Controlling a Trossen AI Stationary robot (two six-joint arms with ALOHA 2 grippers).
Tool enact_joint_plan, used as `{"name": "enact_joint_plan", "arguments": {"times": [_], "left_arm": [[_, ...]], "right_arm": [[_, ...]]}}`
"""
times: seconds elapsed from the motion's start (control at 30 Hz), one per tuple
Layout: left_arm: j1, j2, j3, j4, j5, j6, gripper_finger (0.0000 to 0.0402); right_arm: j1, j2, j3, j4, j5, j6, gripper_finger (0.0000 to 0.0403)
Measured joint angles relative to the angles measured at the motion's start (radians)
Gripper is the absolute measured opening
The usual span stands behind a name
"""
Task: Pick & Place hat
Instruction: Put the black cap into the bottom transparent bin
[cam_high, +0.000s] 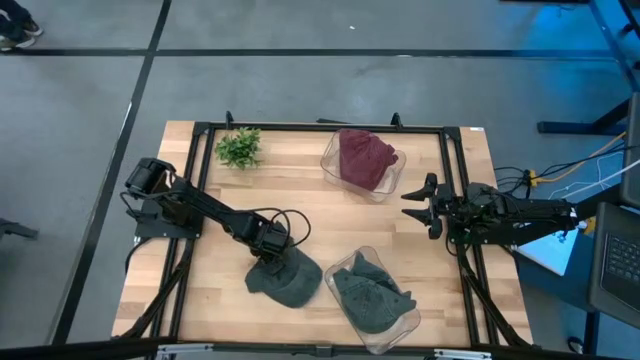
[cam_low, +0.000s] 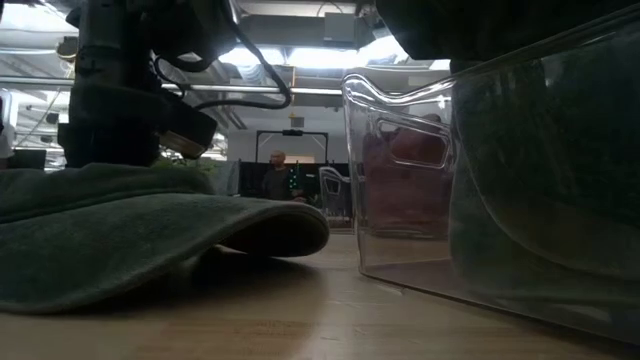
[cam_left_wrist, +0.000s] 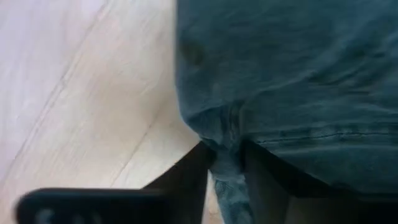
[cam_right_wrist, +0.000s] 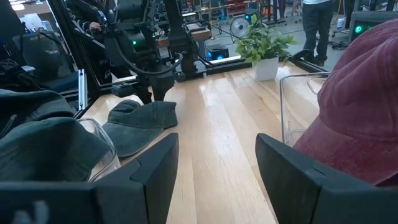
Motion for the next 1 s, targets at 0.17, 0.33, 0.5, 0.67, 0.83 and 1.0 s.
{"name": "enact_joint_plan", "arguments": {"times": [0.17,0.33,0.5,0.67,0.83,1.0], "left_arm": [[0.0,-0.022,-0.002,0.007,-0.004,0.048,0.0048],[-0.001,-0.067,-0.002,-0.019,-0.004,0.095,0.0048],[-0.001,-0.116,-0.002,-0.059,0.028,0.157,0.0049],[-0.004,-0.173,-0.002,-0.067,0.052,0.206,0.0049],[-0.007,-0.243,-0.002,-0.071,0.058,0.272,0.0049],[-0.007,-0.314,-0.002,-0.075,0.084,0.295,0.0049]], "right_arm": [[0.0,0.0,0.0,0.0,0.0,0.0,0.0213],[0.0,0.0,0.0,0.0,0.0,0.0,0.0213],[0.0,0.0,0.0,0.0,0.0,0.0,0.0213],[0.0,0.0,0.0,0.0,0.0,0.0,0.0213],[0.0,0.0,0.0,0.0,0.0,0.0,0.0213],[0.0,0.0,0.0,0.0,0.0,0.0,0.0213]]}}
